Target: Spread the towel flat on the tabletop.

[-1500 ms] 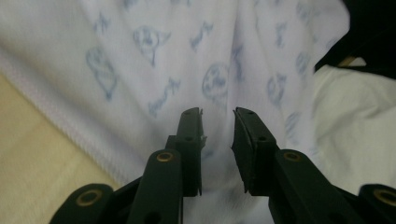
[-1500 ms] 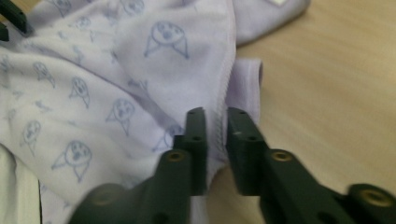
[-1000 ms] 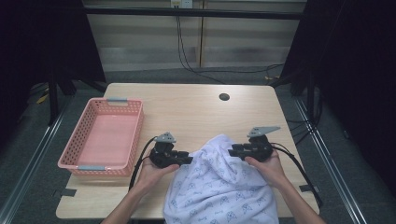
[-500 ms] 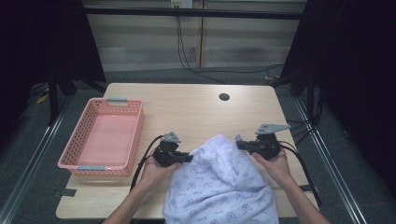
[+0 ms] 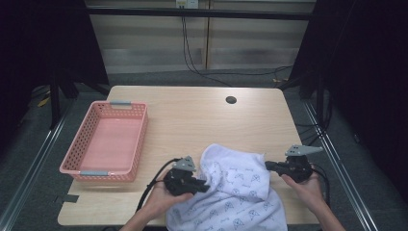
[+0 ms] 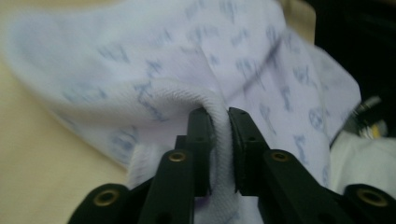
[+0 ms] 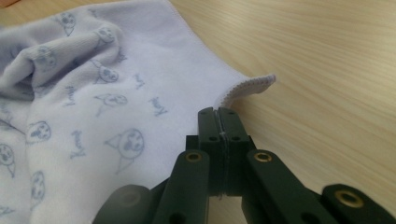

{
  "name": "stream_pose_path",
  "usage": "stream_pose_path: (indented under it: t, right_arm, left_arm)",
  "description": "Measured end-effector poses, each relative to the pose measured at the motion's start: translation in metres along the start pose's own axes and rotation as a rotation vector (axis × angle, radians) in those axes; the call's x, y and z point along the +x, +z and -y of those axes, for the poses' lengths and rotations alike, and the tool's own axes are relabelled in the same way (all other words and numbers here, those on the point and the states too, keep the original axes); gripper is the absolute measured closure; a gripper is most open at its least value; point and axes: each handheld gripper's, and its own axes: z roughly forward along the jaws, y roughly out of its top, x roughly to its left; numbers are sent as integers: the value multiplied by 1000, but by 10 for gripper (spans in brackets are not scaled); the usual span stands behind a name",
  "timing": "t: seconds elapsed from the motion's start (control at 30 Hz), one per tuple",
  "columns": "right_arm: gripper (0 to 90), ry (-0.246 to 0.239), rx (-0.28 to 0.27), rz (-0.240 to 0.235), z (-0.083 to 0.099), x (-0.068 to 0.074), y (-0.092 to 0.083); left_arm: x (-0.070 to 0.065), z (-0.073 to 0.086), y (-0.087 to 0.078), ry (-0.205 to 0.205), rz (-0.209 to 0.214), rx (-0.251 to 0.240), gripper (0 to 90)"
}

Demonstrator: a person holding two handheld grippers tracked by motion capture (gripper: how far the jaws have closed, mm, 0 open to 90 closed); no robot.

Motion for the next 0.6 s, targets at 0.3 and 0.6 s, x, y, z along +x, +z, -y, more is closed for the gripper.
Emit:
stream_pose_path:
  t: [0.3,0.6]
  right_arm:
    - [894,6,-20,-16,2,-1,1]
    - [894,0,-26,-33,-3,0,6]
  left_arm:
    - [34,-11,-42,-112,-19,-230,582]
    - [78,-15,-2,-231,-113,-110,445]
